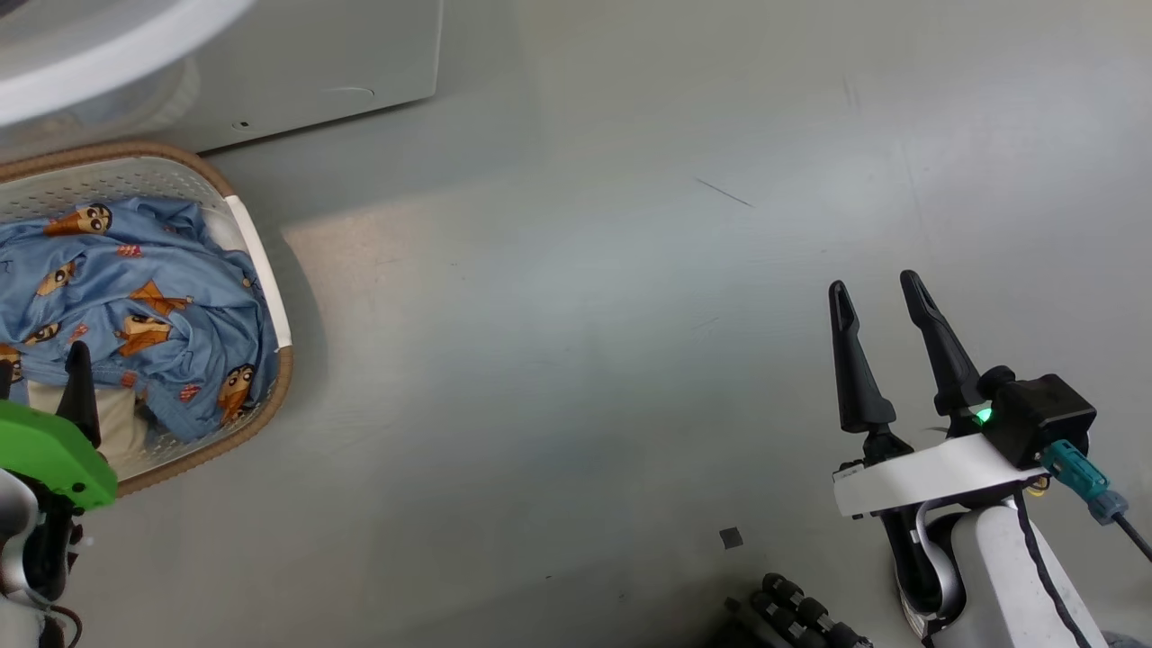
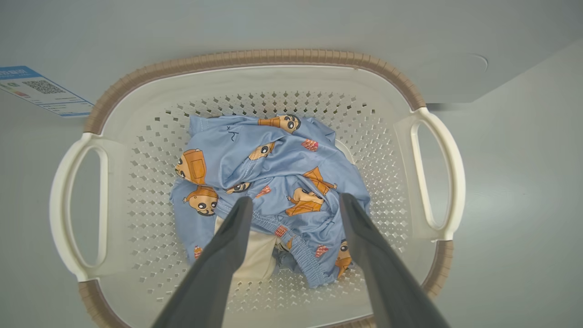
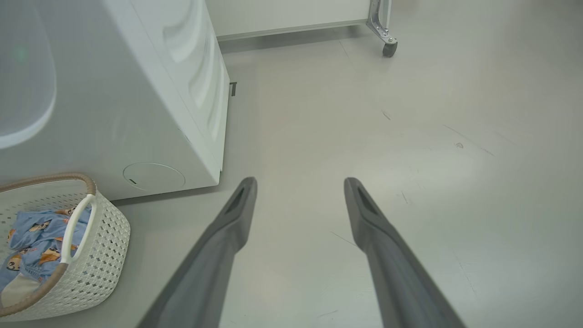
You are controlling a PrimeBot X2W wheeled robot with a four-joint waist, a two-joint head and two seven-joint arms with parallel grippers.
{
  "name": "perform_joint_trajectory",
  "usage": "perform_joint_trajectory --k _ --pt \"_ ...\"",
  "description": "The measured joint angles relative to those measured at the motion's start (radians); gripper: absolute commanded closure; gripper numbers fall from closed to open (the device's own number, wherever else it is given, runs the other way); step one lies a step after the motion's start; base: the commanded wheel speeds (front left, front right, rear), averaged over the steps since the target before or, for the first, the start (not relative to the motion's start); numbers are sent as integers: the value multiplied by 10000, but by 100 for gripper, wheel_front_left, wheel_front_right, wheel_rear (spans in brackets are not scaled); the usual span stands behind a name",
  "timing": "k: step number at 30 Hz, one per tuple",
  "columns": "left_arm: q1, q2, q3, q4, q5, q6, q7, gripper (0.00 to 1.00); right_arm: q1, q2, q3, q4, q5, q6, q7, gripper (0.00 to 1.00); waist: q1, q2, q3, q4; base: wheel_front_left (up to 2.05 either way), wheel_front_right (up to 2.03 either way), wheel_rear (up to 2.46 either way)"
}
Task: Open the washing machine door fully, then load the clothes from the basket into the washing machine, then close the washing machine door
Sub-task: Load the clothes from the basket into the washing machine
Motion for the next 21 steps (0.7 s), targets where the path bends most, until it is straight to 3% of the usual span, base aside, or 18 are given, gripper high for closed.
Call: perform_joint_trajectory --k 11,21 --pt "-992 385 -12 439 -418 -13 746 0 -1057 -2 10 522 173 0 0 0 0 0 1005 -99 0 0 0" --pt "-1930 545 -257 575 -623 -88 1007 0 -2735 -136 -221 1737 796 0 -2 0 0 0 1896 -112 0 0 0"
